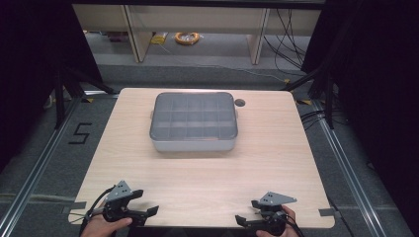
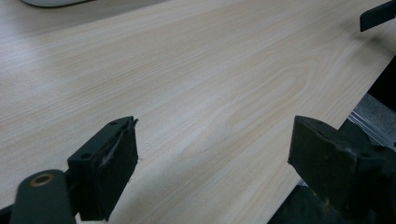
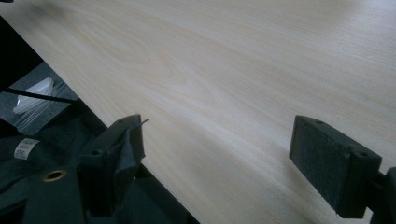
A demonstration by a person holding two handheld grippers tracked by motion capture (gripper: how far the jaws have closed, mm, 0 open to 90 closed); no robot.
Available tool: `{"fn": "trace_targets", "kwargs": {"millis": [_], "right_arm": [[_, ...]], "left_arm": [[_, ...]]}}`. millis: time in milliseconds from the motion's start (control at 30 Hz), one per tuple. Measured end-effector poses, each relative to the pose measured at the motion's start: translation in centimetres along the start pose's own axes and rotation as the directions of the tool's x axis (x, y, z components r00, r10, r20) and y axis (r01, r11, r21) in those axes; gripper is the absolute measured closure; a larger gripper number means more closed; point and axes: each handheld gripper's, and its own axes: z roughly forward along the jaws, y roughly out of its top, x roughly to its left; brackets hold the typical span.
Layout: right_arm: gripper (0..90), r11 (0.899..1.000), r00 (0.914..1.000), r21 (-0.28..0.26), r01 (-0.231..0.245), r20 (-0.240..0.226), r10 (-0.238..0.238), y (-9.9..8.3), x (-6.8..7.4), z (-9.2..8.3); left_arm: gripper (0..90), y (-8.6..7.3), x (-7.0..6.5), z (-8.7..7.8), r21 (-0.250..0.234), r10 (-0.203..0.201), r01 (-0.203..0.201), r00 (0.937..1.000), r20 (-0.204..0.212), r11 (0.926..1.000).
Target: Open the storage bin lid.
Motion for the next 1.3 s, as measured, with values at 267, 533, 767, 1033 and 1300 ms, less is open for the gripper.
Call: {"fn": "trace_targets", "kwargs": {"millis": [267, 533, 767, 1033, 1300], "right_arm": [[18.9, 1.000, 0.9999, -0.008, -0.011, 0.008, 0.011, 0.1, 0.0, -0.2], [19.3, 0.999, 0.9992, -0.029, -0.038, -0.009, 0.038, 0.1, -0.1, -0.2], [19.6, 0.995, 0.9963, -0.066, -0.070, -0.054, 0.066, 0.6, -0.5, 0.0], [19.6, 0.990, 0.9950, -0.110, -0.083, -0.063, 0.077, 2.1, -1.8, 0.3], [18.7, 0.985, 0.9973, -0.160, -0.064, -0.047, 0.057, 4.6, -2.4, 0.4]], "left_arm": [[14.9, 0.0, 0.1, 0.1, -0.006, -0.013, 0.013, 0.9999, 0.003, 0.9999], [14.9, 0.1, 0.2, 0.0, -0.006, -0.015, 0.015, 0.9999, -0.004, 0.9999], [14.9, 0.2, 0.0, -0.2, -0.024, -0.036, 0.036, 0.9994, 0.001, 0.9991], [14.9, 0.6, 0.1, 0.1, -0.025, -0.080, 0.082, 0.9958, 0.044, 0.9963], [15.0, 1.6, 1.0, 0.3, -0.048, -0.115, 0.116, 0.9931, 0.025, 0.9921]]}}
